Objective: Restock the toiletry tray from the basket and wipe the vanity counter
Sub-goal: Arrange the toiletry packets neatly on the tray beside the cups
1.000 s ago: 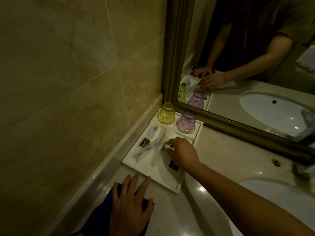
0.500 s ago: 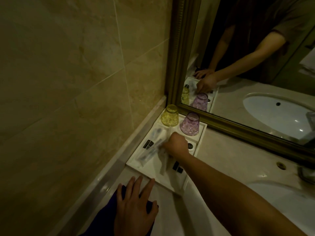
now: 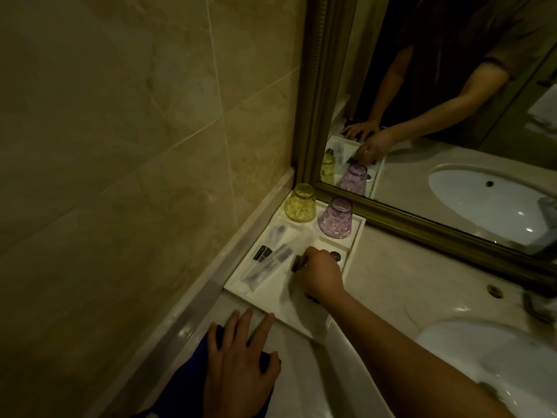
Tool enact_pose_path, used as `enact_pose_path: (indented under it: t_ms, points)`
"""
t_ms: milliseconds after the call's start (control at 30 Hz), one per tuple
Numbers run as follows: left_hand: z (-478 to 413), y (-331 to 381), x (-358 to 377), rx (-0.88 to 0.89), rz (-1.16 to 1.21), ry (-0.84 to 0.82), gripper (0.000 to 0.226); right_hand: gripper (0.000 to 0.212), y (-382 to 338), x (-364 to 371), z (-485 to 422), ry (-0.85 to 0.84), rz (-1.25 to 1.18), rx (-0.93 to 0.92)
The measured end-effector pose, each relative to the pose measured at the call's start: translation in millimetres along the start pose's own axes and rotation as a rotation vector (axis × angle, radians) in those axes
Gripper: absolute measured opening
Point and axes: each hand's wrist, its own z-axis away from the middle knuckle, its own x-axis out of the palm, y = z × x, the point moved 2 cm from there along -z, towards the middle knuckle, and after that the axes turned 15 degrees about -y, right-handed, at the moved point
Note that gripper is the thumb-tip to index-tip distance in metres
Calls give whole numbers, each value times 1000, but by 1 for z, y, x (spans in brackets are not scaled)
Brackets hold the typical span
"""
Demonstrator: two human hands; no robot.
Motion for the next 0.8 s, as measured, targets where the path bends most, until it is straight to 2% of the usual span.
enact_pose_path:
  t_ms: [167,333,500,600,700,800]
  points:
    - [0,0,1,-4,-2,8,73,19,-1,11,3,18,58,-76]
    - [0,0,1,-13,-1,6,73,16,-2,6,-4,-15,109,-50]
    - [-1,1,1,-23,-7,-3,73,28,-33,-1,-13,106,-44,-121]
    - [0,2,-1,-34,-9,-15,72,40,-52,1,-25,-7,-81,-113]
    - [1,3,-3,-39,-10,-25,73,36,-56,6,-30,-103,9,-92]
    - [0,2,-4,-31,-1,-24,72,33,-50,9,-29,-91,-18,-61]
